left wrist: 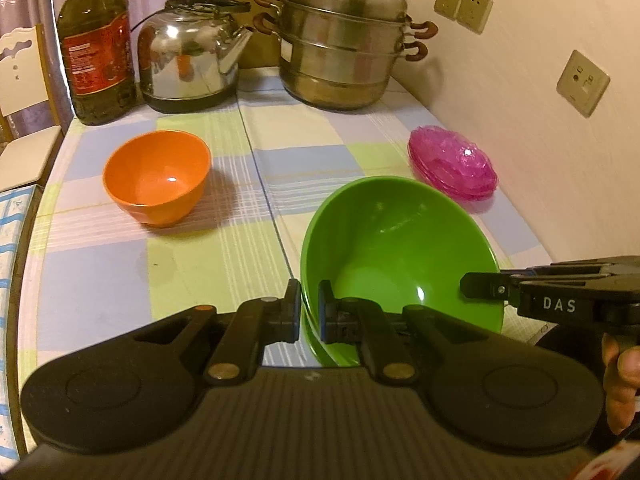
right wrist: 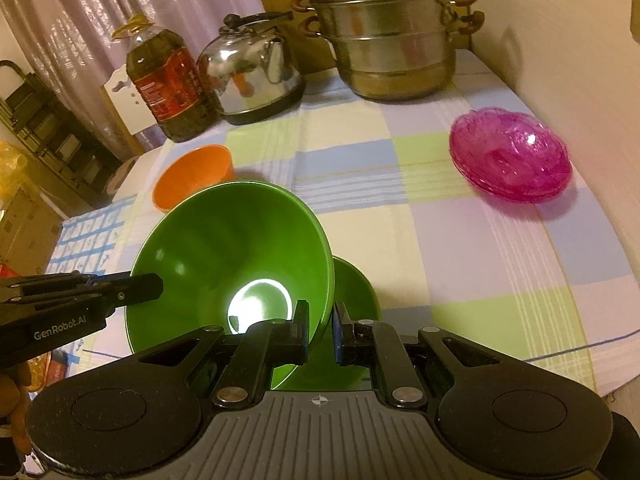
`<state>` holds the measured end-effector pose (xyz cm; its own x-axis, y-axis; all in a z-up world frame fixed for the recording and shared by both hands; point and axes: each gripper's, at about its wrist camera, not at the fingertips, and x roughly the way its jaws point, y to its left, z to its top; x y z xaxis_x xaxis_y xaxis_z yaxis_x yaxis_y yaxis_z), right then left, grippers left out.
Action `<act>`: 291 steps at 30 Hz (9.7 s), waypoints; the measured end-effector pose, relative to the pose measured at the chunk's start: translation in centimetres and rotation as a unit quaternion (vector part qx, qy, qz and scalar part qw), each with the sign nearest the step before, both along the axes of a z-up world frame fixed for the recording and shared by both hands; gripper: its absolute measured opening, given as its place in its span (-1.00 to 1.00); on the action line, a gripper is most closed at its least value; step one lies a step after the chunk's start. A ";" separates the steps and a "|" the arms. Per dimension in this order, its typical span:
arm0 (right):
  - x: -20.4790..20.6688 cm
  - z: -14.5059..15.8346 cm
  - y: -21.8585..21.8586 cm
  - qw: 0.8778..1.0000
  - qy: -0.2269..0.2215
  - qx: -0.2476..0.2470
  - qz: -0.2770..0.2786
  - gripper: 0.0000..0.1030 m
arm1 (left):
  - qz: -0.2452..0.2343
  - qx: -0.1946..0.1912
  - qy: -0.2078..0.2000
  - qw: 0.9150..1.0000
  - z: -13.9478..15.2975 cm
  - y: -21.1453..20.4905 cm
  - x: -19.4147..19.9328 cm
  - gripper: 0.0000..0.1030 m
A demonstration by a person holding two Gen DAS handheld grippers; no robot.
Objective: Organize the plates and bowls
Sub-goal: 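Carry the small green bowl with the right tool over the large green bowl, then lower the small green bowl into the large green bowl and open the right tool, then move both tools to the orange bowl rim, then close both tools on the orange bowl rim, then lift and carry the orange bowl with both tools over the nested green bowls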
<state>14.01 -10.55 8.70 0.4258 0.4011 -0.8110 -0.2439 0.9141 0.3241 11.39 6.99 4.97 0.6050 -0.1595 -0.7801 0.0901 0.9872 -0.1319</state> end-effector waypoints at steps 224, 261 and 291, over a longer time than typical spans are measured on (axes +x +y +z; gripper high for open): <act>23.3 -11.6 23.0 0.992 0.073 -0.017 0.099 -0.78 | 0.123 0.003 0.051 0.991 -10.0 21.6 19.3 -0.82; -1.6 6.2 5.1 0.998 -0.016 0.014 0.058 -0.77 | 0.066 -0.004 -0.042 0.997 5.4 3.7 -5.9 -0.81; -12.3 2.6 -3.8 0.999 0.011 -0.013 0.042 -0.77 | 0.049 -0.029 0.000 0.998 0.6 -4.1 -14.7 -0.82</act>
<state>1.72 -14.35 11.29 0.3730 0.4130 -0.8309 -0.3123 0.8991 0.3067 -3.34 2.84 5.60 0.6193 -0.1452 -0.7716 -0.0066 0.9818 -0.1900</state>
